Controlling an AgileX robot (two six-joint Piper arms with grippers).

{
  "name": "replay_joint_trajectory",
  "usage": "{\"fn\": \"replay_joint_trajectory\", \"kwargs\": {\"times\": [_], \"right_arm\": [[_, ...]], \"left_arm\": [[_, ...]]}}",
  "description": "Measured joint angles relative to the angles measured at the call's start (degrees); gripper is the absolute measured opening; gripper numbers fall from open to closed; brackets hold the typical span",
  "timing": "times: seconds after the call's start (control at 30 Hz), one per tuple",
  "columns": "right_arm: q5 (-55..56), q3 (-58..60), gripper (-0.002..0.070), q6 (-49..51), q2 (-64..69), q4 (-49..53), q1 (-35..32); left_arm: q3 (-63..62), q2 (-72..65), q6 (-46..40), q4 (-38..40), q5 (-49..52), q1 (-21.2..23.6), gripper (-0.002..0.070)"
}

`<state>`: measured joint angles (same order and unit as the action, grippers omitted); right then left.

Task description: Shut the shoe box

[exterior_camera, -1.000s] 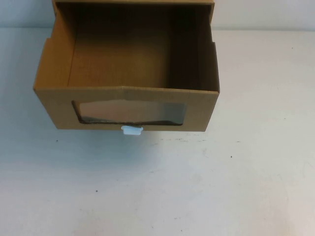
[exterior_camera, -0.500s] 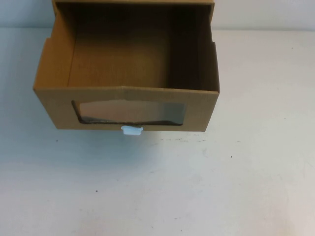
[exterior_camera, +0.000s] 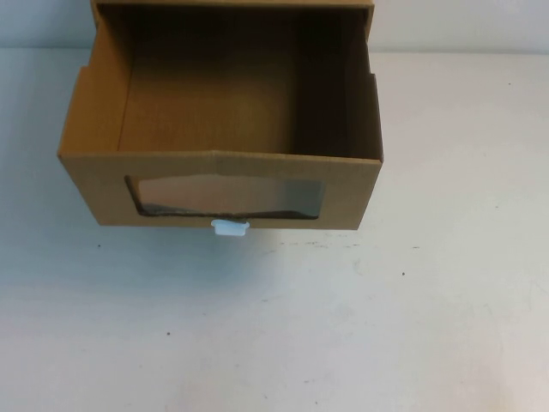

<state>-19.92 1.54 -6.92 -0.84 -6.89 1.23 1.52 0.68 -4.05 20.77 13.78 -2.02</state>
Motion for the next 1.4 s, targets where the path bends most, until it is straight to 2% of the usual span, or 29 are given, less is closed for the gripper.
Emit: {"fn": "replay_joint_trajectory", "kwargs": {"times": [0.1, 0.2, 0.37, 0.47, 0.63, 0.8, 0.97, 1.1, 1.23, 1.4], "right_arm": [[0.00, 0.00, -0.0011, 0.00, 0.00, 0.00, 0.00], [0.00, 0.00, -0.0011, 0.00, 0.00, 0.00, 0.00], [0.00, 0.00, -0.0011, 0.00, 0.00, 0.00, 0.00], [0.00, 0.00, -0.0011, 0.00, 0.00, 0.00, 0.00], [0.00, 0.00, -0.0011, 0.00, 0.00, 0.00, 0.00], [0.00, 0.00, -0.0011, 0.00, 0.00, 0.00, 0.00], [0.00, 0.00, -0.0011, 0.00, 0.00, 0.00, 0.00], [0.00, 0.00, -0.0011, 0.00, 0.00, 0.00, 0.00], [0.00, 0.00, -0.0011, 0.00, 0.00, 0.00, 0.00], [0.00, 0.00, -0.0011, 0.00, 0.00, 0.00, 0.00]], "left_arm": [[0.00, 0.00, 1.97, 6.82, -3.46, 0.00, -0.0005], [0.00, 0.00, 2.38, 10.02, -7.21, 0.00, -0.0005], [-5.34, -1.48, 1.87, 10.72, -2.23, 0.00, -0.0005], [-14.81, -8.66, -0.83, 10.10, 4.32, 0.00, -0.0005], [-34.89, -28.19, -7.37, 8.58, 17.71, 0.00, -0.0005], [-57.98, -48.35, -17.43, 8.24, 27.09, 0.00, -0.0005], [-79.21, -66.58, -22.46, 8.14, 30.72, -0.11, -0.0005], [-92.07, -78.63, -24.01, 7.88, 32.21, -2.44, -0.0005], [-101.69, -88.57, -24.92, 7.62, 33.58, -6.40, -0.0005], [-109.40, -98.93, -25.34, 7.62, 33.98, -8.94, -0.0005]]}}
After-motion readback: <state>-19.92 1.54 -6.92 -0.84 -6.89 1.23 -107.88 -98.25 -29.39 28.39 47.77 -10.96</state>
